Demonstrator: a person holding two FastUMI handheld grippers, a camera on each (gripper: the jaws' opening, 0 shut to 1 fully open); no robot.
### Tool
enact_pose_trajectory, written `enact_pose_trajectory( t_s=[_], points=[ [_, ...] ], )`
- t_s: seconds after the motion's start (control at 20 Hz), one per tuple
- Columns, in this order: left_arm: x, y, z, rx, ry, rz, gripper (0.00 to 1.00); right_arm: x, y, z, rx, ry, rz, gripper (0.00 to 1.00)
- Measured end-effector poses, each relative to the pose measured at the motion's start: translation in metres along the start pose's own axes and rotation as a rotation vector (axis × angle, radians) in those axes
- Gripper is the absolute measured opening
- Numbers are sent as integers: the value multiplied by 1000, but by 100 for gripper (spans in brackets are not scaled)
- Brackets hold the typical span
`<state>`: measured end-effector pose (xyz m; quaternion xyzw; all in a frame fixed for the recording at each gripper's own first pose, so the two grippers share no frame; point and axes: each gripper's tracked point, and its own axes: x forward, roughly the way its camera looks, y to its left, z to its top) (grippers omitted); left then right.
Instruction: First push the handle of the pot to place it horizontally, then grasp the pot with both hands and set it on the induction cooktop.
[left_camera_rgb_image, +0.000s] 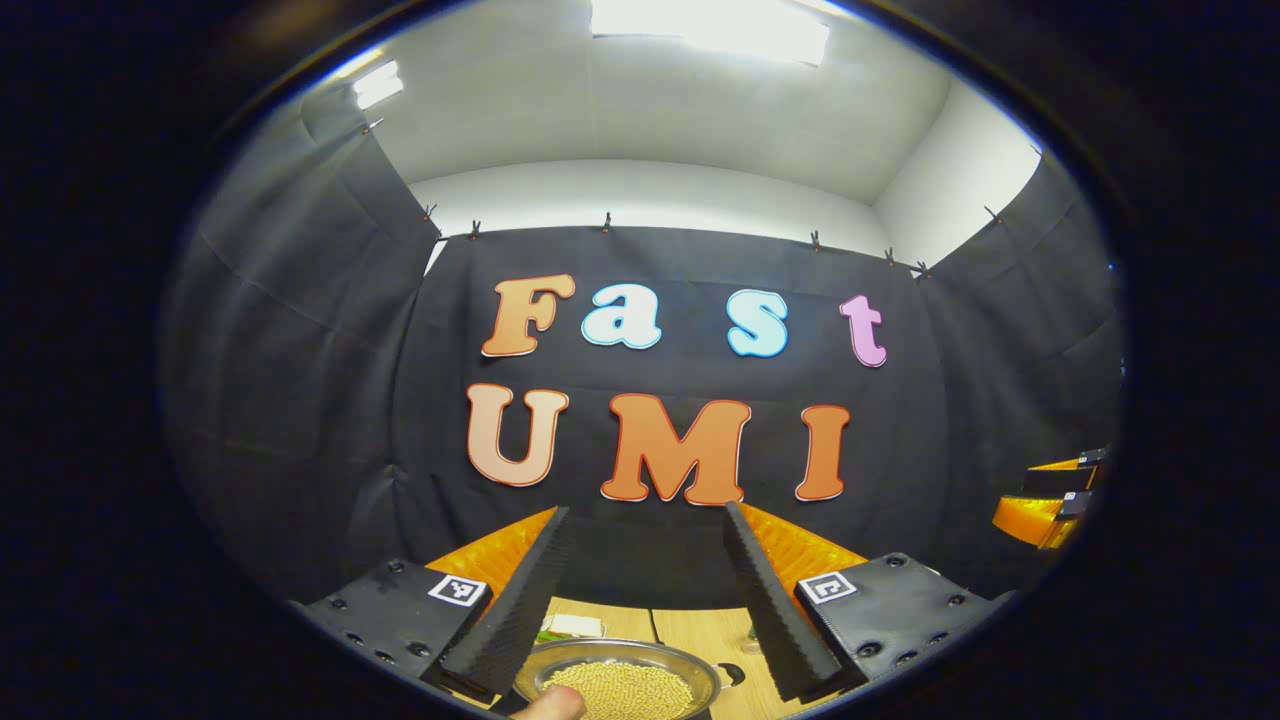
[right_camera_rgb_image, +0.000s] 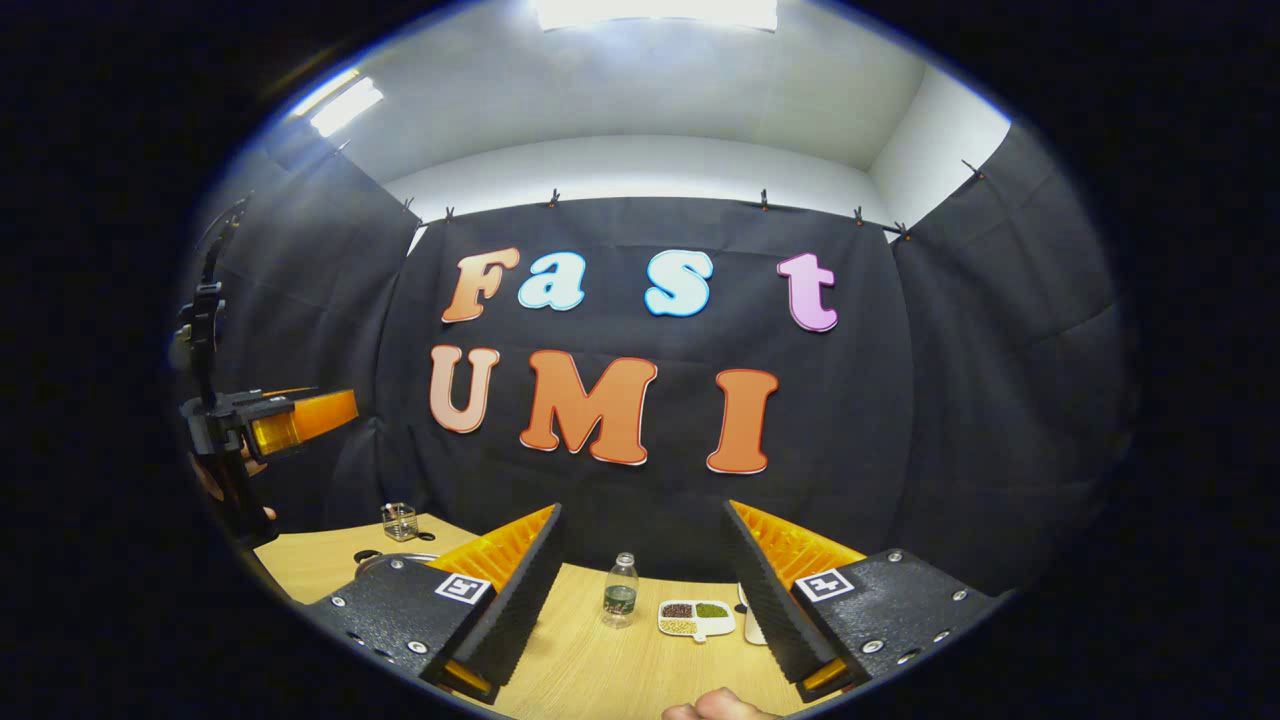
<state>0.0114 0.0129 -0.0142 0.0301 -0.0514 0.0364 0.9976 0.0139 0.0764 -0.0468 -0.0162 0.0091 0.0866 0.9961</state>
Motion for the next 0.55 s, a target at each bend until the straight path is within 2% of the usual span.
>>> enact_pose_trajectory(
  t_s=[0.15,0.2,0.35,0.45,0.5,0.55],
  points=[
    [-9,-4,13,9,-23,3,98,-4,-24,3,10,-13,-27,93],
    [-12,-5,17,12,-29,7,99,-2,-33,4,13,-14,-37,97],
    [-20,-2,26,20,-47,15,99,-3,-45,6,25,-38,-51,97],
    [-19,-8,30,9,-66,-19,99,-4,-51,8,9,-61,-56,97],
    [-19,-9,30,7,-71,-29,96,-3,-57,8,-2,-63,-74,95],
    [-19,-8,32,9,-75,-31,98,-4,-62,8,-8,-64,-87,95]
  ],
)
